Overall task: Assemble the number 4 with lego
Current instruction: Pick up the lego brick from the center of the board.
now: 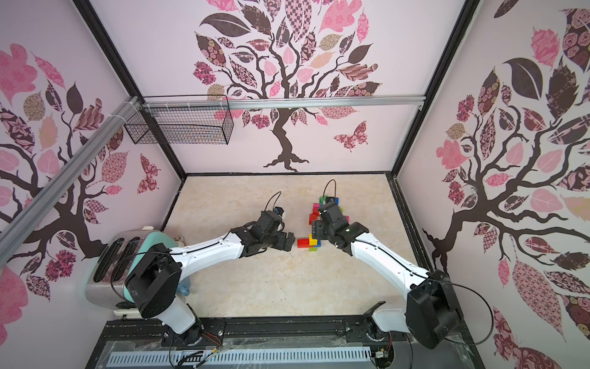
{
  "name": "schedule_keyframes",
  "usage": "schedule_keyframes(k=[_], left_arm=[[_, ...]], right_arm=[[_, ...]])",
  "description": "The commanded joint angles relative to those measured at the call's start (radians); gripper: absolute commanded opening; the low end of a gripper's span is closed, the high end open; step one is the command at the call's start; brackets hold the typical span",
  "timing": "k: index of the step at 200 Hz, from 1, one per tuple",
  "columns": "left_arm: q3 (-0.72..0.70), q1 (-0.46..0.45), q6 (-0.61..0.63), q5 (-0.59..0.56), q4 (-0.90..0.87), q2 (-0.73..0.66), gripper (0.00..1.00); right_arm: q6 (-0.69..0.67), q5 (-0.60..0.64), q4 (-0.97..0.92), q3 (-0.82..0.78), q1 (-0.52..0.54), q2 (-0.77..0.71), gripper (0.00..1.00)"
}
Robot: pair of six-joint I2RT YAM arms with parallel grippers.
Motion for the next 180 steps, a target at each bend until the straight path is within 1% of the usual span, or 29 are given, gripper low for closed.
schedule_keyframes(k=[1, 30, 43, 55, 73, 87, 105, 119, 133, 149, 180], left_arm=[[-0.004, 0.003, 0.009, 0.011, -0.005, -0.003, 0.98], [0.052, 0.007, -0.006, 0.006, -0.071, 0.029, 0.98], [0.090, 0.012, -0.020, -0.013, -0.112, 0.052, 0.98], [0.116, 0.018, -0.026, -0.020, -0.134, 0.070, 0.98], [0.143, 0.024, -0.027, -0.017, -0.147, 0.086, 0.98], [0.156, 0.027, -0.023, -0.017, -0.144, 0.096, 0.98], [0.176, 0.035, -0.022, -0.031, -0.153, 0.119, 0.98], [0.197, 0.048, -0.029, -0.030, -0.171, 0.137, 0.98], [0.214, 0.054, -0.028, -0.025, -0.179, 0.147, 0.98], [0.220, 0.054, -0.025, -0.016, -0.180, 0.150, 0.98], [0.219, 0.053, -0.025, -0.012, -0.184, 0.158, 0.98]], right_arm=[[-0.159, -0.116, 0.075, 0.007, -0.116, 0.073, 0.81], [-0.214, -0.194, 0.106, 0.118, -0.291, 0.268, 0.81], [-0.250, -0.239, 0.110, 0.176, -0.336, 0.355, 0.80], [-0.319, -0.277, 0.104, 0.231, -0.359, 0.434, 0.77], [-0.424, -0.283, 0.081, 0.319, -0.364, 0.533, 0.75], [-0.480, -0.294, 0.052, 0.383, -0.364, 0.594, 0.75], [-0.528, -0.286, 0.034, 0.439, -0.366, 0.657, 0.74], [-0.556, -0.286, 0.009, 0.481, -0.368, 0.699, 0.72], [-0.588, -0.299, -0.027, 0.526, -0.369, 0.736, 0.69], [-0.616, -0.287, -0.060, 0.566, -0.370, 0.769, 0.66], [-0.656, -0.299, -0.078, 0.568, -0.371, 0.782, 0.63]])
